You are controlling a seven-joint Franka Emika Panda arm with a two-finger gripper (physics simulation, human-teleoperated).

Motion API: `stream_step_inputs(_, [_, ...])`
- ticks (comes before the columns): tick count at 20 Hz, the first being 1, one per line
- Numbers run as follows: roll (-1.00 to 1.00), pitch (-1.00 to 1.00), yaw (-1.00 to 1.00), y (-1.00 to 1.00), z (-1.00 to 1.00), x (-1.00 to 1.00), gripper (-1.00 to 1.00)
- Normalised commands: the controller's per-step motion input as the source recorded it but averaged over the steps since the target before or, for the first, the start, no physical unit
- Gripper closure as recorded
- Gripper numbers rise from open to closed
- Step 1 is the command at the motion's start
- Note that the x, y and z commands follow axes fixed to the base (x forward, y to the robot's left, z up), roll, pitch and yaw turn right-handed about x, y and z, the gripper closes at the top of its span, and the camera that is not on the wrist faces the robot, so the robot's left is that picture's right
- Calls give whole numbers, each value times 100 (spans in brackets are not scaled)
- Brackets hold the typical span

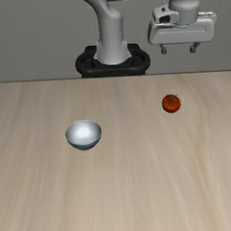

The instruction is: Pick the tomato on the table and place it on the bowl

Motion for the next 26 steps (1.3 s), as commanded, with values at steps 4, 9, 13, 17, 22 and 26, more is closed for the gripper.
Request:
stream_step_inputs(4, [0, 0, 0, 0, -100, 0, -100])
stream_step_inputs(9, [0, 0, 0, 0, -100, 0, -100])
stream_step_inputs(13, [0, 0, 0, 0, -100, 0, -100])
stream_step_inputs(17, [0, 0, 0, 0, -100, 0, -100])
stream_step_inputs(22, [0, 0, 0, 0, 0, 0, 100])
stream_step_inputs(26, [0, 0, 0, 0, 0, 0, 100])
